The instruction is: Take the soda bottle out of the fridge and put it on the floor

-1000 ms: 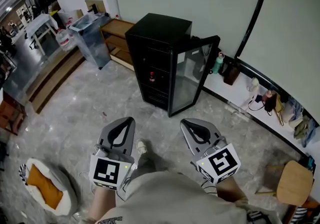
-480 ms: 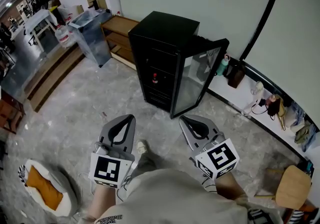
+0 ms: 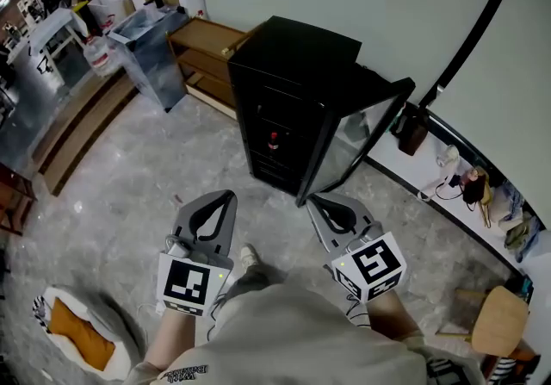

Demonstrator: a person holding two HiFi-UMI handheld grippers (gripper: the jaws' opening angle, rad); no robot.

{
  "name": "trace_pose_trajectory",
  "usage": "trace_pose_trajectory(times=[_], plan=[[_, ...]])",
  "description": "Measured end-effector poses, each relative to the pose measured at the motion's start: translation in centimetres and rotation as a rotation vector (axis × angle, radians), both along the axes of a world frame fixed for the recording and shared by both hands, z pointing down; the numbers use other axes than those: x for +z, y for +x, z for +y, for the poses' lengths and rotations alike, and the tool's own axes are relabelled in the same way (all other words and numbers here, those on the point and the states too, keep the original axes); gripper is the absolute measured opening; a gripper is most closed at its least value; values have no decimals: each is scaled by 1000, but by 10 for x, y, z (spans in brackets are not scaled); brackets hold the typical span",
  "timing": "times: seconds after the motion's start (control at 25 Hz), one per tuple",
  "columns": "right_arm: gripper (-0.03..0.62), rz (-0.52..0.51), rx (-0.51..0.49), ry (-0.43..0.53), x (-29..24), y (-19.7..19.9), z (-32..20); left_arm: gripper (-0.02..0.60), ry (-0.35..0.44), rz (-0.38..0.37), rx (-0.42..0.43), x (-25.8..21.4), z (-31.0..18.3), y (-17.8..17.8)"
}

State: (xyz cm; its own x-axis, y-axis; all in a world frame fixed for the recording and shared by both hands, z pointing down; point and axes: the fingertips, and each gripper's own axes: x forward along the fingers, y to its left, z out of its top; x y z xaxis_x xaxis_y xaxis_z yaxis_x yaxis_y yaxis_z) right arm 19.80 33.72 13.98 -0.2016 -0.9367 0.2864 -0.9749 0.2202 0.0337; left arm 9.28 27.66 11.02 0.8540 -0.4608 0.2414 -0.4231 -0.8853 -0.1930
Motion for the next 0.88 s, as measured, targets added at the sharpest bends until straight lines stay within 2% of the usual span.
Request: trace_pose_trajectory(times=[0.48, 0.68, 0.88], plan=[[-3, 47, 99, -38, 10, 0, -157, 6, -22, -36, 74, 16, -156, -7], [-3, 71, 151, -35, 13, -1, -192, 6, -28, -47, 122, 29, -190, -8], [-3, 63, 173, -77, 30, 9, -208, 6, -62, -38, 116, 42, -208, -1]])
